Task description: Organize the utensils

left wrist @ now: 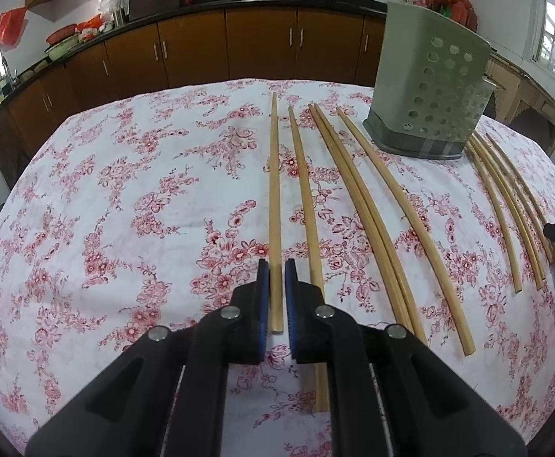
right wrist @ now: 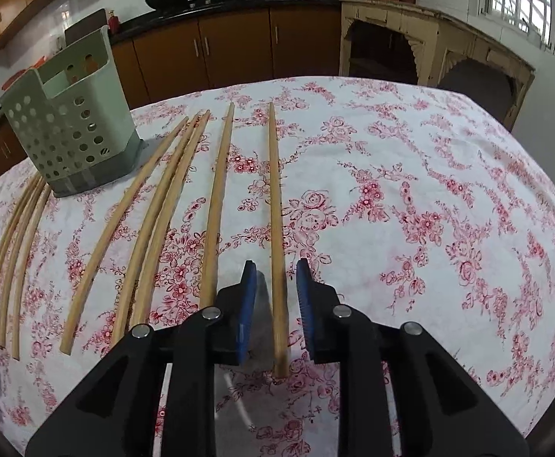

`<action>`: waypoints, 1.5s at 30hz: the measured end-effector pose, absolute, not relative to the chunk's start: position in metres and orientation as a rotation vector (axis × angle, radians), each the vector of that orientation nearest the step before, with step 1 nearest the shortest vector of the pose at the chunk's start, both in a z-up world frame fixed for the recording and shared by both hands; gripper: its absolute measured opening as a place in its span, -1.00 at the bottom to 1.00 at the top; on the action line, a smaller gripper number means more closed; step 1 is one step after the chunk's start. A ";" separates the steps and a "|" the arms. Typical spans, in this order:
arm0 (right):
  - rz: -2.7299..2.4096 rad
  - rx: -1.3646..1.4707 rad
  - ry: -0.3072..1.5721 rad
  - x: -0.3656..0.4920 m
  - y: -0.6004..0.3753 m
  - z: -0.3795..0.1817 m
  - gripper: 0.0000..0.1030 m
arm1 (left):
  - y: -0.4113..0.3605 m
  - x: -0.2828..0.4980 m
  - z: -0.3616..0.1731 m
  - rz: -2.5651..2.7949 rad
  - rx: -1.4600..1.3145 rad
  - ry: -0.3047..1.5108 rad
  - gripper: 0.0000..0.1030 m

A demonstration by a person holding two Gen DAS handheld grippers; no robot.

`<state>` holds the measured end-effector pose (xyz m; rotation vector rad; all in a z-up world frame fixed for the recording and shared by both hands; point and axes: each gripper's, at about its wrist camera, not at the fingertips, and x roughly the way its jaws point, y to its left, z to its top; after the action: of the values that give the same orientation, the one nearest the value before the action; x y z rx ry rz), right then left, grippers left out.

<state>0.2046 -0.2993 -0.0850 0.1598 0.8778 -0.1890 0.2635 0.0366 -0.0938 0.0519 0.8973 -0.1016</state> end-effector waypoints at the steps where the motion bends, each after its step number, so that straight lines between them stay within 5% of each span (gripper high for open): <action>1: -0.184 0.160 0.874 0.204 -0.300 -0.085 -0.62 | 0.037 0.263 -0.094 -0.104 0.050 0.897 -0.83; 6: -0.174 0.176 0.873 0.206 -0.301 -0.085 -0.85 | 0.037 0.264 -0.094 -0.110 0.046 0.898 -0.84; 27: -0.141 0.193 0.868 0.195 -0.303 -0.083 -0.86 | 0.031 0.258 -0.093 -0.092 0.110 0.903 -0.85; 45: -0.138 0.251 0.646 0.169 -0.323 -0.022 -0.86 | 0.049 0.235 -0.040 -0.128 0.060 0.803 -0.85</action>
<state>0.1692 -0.3230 -0.0216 0.2507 0.6461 -0.1383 0.2352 0.0494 -0.0398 0.0597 0.8026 -0.1279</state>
